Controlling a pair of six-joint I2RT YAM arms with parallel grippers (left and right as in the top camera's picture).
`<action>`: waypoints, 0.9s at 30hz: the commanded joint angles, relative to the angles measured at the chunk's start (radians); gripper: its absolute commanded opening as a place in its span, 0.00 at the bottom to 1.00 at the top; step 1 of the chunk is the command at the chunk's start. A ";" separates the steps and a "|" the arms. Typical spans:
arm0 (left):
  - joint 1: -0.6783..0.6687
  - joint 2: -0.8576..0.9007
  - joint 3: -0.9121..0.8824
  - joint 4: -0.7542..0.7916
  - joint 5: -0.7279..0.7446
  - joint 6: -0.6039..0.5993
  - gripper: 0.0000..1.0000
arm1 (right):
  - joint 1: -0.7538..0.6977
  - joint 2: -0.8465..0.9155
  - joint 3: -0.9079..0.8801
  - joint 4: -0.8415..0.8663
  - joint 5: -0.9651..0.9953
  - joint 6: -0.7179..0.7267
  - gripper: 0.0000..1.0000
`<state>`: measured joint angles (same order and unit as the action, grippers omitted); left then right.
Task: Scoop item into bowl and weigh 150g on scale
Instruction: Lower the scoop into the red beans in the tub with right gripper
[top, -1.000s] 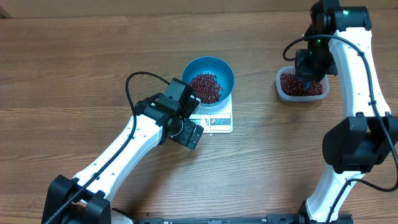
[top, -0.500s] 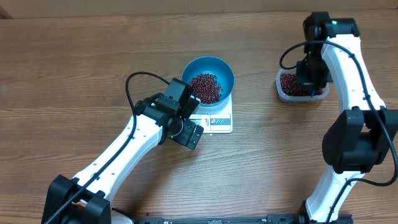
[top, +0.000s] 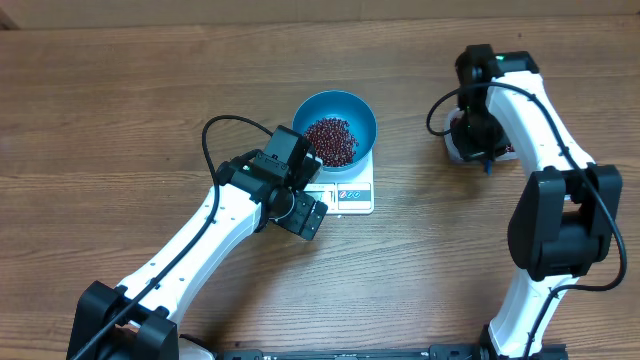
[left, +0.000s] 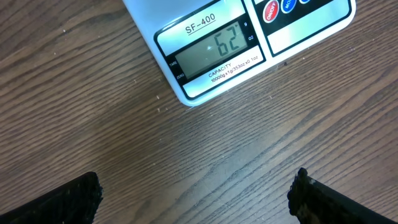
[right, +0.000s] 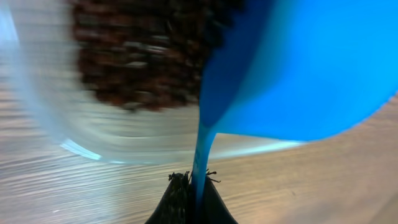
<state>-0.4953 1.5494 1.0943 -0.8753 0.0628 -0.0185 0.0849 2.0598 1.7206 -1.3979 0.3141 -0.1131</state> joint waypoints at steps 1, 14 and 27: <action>0.004 -0.018 0.003 -0.002 -0.011 0.019 1.00 | 0.011 -0.017 0.000 0.021 -0.081 -0.053 0.04; 0.004 -0.018 0.003 -0.002 -0.011 0.019 1.00 | 0.008 -0.017 0.042 0.030 0.210 -0.015 0.04; 0.004 -0.018 0.003 -0.002 -0.011 0.019 1.00 | 0.021 -0.016 -0.036 0.029 -0.343 -0.179 0.04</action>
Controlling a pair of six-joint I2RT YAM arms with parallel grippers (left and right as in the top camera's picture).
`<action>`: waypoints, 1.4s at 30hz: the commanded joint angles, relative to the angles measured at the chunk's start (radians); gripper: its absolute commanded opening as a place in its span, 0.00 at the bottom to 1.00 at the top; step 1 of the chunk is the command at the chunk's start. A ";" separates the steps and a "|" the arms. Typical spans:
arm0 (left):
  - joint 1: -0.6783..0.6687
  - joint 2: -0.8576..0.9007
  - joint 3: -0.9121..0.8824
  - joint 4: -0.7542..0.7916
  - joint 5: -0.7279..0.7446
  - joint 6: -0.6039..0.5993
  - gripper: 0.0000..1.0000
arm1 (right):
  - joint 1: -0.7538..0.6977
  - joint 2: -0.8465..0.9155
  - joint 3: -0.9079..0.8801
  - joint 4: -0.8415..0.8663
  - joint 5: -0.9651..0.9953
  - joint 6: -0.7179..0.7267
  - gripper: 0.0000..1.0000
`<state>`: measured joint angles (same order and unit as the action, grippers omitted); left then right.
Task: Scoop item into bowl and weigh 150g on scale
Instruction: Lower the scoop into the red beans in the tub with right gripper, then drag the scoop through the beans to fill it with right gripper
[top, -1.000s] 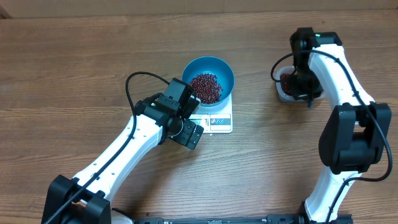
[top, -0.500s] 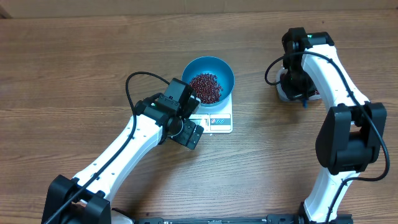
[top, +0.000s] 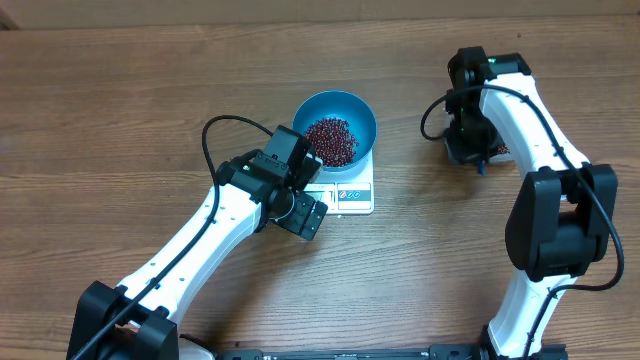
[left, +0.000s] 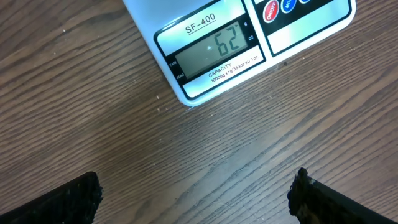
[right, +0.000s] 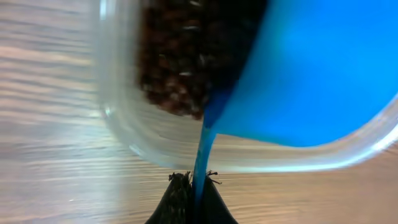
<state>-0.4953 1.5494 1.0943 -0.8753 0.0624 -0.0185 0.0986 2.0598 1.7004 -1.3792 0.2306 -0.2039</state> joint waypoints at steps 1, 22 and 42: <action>0.004 -0.018 0.003 -0.002 -0.010 0.019 1.00 | 0.007 -0.016 -0.016 0.014 -0.293 -0.097 0.04; 0.004 -0.018 0.003 -0.002 -0.010 0.019 1.00 | -0.232 -0.017 -0.016 0.133 -0.864 -0.006 0.04; 0.004 -0.018 0.003 -0.002 -0.010 0.019 1.00 | -0.398 -0.018 0.080 0.039 -0.815 -0.005 0.04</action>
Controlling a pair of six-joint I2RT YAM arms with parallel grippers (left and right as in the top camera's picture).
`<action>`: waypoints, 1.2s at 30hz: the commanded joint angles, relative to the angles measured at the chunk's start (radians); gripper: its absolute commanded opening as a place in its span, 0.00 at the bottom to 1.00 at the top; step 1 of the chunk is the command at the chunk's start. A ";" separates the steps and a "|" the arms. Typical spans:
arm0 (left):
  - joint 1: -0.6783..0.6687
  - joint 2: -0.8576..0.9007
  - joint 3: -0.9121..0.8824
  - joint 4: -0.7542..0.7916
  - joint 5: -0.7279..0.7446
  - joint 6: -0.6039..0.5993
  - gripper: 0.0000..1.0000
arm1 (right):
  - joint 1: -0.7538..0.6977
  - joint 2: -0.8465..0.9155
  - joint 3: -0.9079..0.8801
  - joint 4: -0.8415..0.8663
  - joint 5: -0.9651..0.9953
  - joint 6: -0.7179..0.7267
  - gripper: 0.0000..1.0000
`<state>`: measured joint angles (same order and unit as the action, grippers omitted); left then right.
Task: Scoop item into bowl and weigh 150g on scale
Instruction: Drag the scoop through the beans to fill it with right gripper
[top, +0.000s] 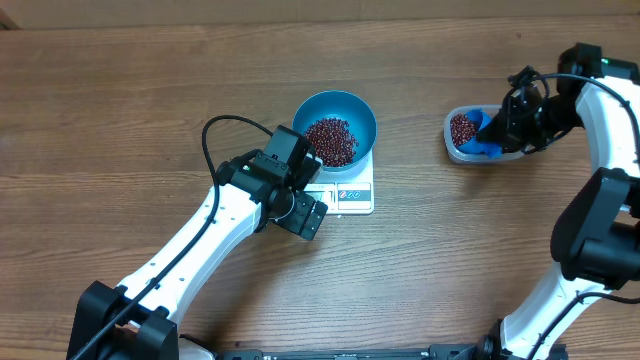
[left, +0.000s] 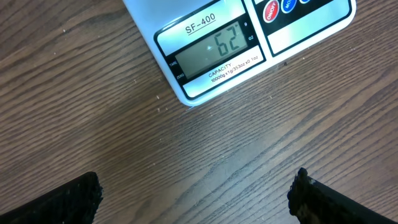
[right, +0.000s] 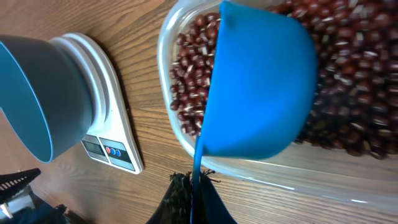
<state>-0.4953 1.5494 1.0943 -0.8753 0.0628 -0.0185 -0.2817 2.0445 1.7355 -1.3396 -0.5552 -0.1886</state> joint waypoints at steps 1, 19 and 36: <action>0.004 -0.018 0.003 -0.002 -0.011 0.019 1.00 | -0.023 -0.003 0.045 -0.003 -0.013 -0.020 0.04; 0.004 -0.018 0.003 -0.002 -0.011 0.019 1.00 | -0.035 -0.003 0.180 -0.080 0.075 -0.017 0.04; 0.004 -0.018 0.003 -0.002 -0.011 0.019 1.00 | -0.045 -0.002 0.182 -0.106 0.248 -0.170 0.34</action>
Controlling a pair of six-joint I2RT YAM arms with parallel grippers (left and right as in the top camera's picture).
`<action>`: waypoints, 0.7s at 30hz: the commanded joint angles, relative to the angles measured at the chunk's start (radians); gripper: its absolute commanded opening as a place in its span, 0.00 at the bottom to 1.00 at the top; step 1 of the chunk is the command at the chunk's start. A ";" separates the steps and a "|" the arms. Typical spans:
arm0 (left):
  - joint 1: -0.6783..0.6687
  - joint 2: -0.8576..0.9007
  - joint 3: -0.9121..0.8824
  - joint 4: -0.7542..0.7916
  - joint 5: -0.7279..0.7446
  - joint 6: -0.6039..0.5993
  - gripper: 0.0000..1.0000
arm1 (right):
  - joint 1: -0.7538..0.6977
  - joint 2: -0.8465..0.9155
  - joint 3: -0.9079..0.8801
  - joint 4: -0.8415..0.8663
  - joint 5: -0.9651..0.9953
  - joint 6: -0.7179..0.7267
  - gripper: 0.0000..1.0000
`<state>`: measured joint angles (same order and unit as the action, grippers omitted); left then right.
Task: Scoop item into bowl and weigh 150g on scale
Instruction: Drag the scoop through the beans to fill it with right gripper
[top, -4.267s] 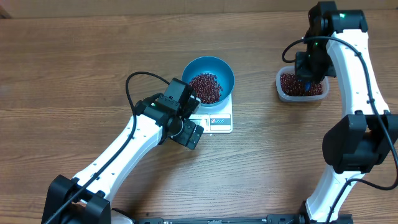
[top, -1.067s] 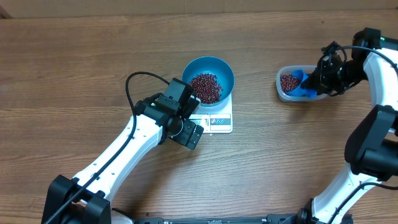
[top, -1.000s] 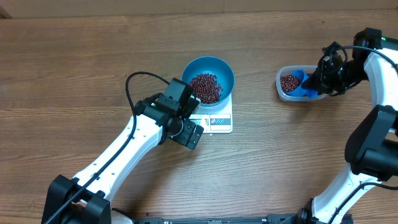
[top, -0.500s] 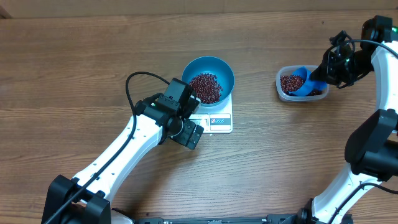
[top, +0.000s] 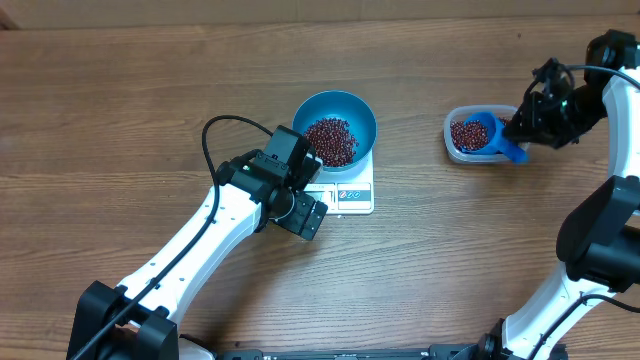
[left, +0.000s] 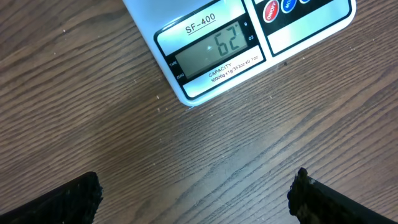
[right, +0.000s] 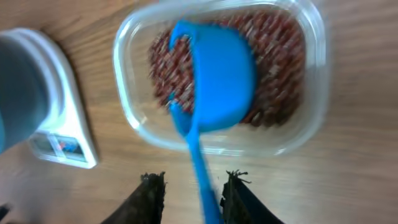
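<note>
The blue bowl (top: 303, 108) with red beans (top: 331, 139) stands on the white scale (top: 346, 192), whose display (left: 214, 50) reads 62. At the right, a clear container (top: 456, 150) holds more beans. The blue scoop (top: 479, 132) rests in it, handle out over the rim. My right gripper (top: 524, 128) is open, its fingers either side of the scoop handle (right: 200, 168); the right wrist view is blurred. My left gripper (left: 196, 199) is open over bare wood just in front of the scale.
The container (right: 314, 81) sits about a hand's width right of the scale (right: 59, 134). The left arm (top: 200, 240) stretches across the front middle of the wooden table (top: 120, 110). A black cable (top: 215, 135) loops left of the bowl.
My right gripper, then shut on the scoop handle, has opened and drawn back a little. The scoop now lies in the container. The left gripper and the 62 reading are unchanged.
At first my right gripper held the scoop by its handle down at the container, wrist directly over it. Then the arm stood further right with the scoop among the beans. Now the scoop is let go in the container. The scale read 62 throughout.
</note>
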<state>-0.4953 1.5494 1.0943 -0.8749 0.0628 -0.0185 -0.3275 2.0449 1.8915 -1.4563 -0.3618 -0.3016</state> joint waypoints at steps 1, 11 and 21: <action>0.004 -0.018 0.003 -0.002 -0.011 0.019 0.99 | 0.005 -0.002 0.026 0.002 0.053 -0.071 0.34; 0.004 -0.018 0.003 -0.002 -0.011 0.019 1.00 | 0.101 -0.002 -0.122 -0.037 0.077 -0.073 0.35; 0.004 -0.018 0.003 -0.002 -0.011 0.019 1.00 | 0.103 -0.002 -0.198 0.043 0.117 -0.016 0.25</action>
<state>-0.4953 1.5494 1.0943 -0.8749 0.0628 -0.0185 -0.2211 2.0449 1.6978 -1.4239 -0.2462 -0.3470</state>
